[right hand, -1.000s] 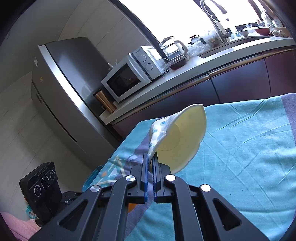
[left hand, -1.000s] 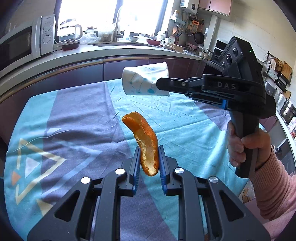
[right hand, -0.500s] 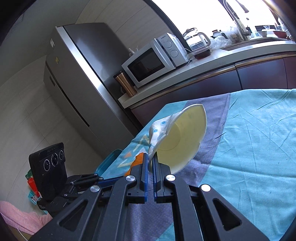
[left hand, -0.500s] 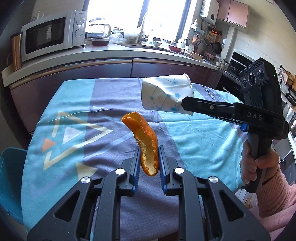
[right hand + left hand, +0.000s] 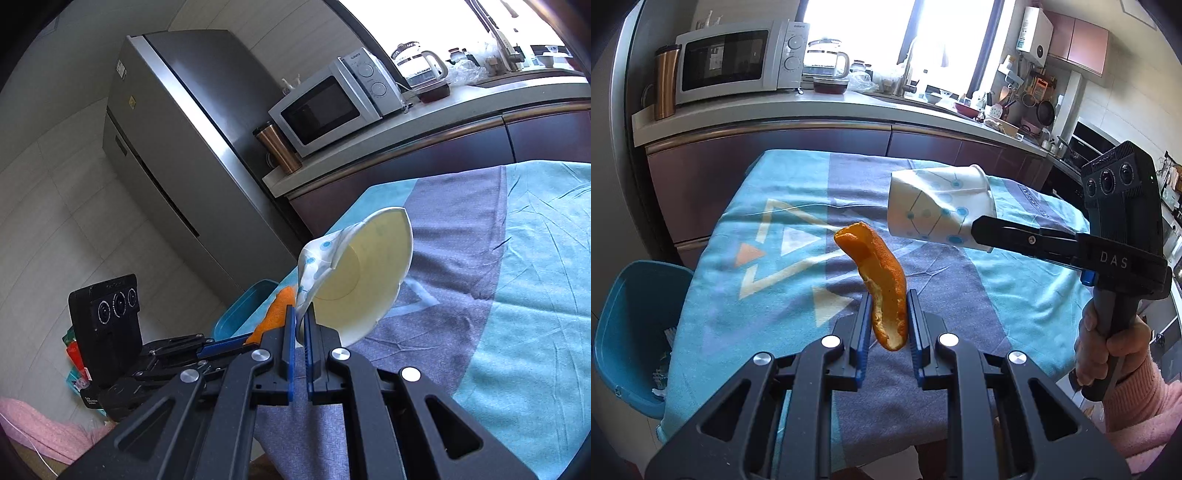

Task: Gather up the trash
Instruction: 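Lift the orange peel with the left tool while the right tool lifts the cup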

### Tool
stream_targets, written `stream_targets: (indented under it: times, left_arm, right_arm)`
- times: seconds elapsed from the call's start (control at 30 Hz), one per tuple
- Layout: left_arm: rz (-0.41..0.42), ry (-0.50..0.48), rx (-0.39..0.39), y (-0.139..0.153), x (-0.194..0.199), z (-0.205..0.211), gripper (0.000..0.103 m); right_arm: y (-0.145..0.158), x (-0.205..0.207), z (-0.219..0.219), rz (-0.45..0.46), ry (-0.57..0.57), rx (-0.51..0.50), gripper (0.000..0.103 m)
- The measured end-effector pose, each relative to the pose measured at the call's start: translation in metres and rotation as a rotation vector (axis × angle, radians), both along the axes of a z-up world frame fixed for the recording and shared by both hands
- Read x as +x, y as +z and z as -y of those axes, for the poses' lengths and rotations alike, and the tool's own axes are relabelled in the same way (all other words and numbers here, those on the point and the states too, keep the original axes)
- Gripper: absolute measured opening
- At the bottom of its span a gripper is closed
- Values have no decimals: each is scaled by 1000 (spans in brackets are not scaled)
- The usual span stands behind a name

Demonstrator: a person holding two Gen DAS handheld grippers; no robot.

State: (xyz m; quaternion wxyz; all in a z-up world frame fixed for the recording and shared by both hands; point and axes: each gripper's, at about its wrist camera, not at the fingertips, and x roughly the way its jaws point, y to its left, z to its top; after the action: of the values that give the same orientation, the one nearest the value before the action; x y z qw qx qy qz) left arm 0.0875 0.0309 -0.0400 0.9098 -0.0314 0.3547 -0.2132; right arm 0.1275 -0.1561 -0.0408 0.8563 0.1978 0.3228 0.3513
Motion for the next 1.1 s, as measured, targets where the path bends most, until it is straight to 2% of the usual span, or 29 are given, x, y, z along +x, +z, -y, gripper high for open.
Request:
stream_targets:
  times: [0.5, 1.1]
  left_arm:
    - [-5, 51, -4, -5, -11, -31, 19]
    - [-15, 94, 11, -6, -17, -46, 19]
  right_arm:
    - [-5, 0, -19, -14, 45, 6, 4]
    - [-11, 3, -35, -26, 89, 18, 4]
